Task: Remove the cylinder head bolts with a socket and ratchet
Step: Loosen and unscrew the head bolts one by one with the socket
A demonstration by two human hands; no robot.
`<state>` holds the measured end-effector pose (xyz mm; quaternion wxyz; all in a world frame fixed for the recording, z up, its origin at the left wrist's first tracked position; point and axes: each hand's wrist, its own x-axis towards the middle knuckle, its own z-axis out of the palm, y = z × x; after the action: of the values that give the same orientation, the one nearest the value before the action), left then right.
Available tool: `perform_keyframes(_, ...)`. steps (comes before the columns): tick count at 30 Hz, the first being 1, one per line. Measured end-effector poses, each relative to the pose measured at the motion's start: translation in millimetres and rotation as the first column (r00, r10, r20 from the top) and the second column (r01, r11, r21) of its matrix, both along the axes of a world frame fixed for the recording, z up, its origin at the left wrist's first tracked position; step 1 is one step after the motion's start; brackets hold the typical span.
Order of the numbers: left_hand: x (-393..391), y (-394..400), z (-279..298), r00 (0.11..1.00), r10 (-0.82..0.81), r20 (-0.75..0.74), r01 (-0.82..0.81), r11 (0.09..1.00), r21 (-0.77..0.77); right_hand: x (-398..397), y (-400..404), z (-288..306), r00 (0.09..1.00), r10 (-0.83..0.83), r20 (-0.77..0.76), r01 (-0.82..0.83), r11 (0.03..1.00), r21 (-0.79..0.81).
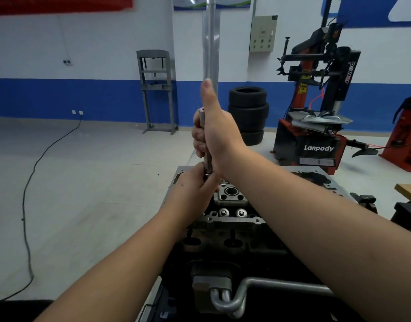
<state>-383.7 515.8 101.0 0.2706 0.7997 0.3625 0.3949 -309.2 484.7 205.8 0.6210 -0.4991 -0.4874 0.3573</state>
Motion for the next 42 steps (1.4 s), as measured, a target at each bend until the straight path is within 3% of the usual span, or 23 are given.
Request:
perform_keyframes(9,-2.7,1.6,5.7,0.985,-0.097,0.145,0.122,0.976,-0.180,-2.6,-2.7,4.5,0.995,0.037,-0.090,-0.042,0.998,-0.050)
perform_keyframes(12,4.9,4.9,18.3,0.936,-0.166,0.310,0.268,0.907,-0.325,-4.1,-0.7,4.1,0.997,0.011,-0.070,-0.014,0.999,-0.049)
perform_keyframes(15,18.5,5.1,21.3,0.904,-0.102,0.415,0.310,0.824,-0.474,-5.0,3.8,1.2,0.998,-0.052,-0.046,0.051,0.998,-0.033)
perform_keyframes(19,24.1,1.4,17.7,0.875,-0.129,0.467,0.374,0.793,-0.481,-2.5,5.9,2.0,0.995,-0.011,-0.096,0.005,0.998,-0.061)
perform_keyframes(26,33.0,-5.3,15.2,0.880,0.013,0.475,0.226,0.868,-0.442,2.4,7.2,4.5,0.993,0.056,-0.102,-0.065,0.993,-0.094)
perform_keyframes(34,40.9,-8.3,15.1,0.878,0.214,0.428,0.002,0.894,-0.449,5.5,4.2,6.2,0.987,0.140,-0.084,-0.147,0.985,-0.088)
perform_keyframes(42,40.1,-1.2,4.7,0.900,0.148,0.410,0.034,0.914,-0.404,9.0,-10.8,1.3,0.978,0.198,-0.059,-0.200,0.979,-0.029)
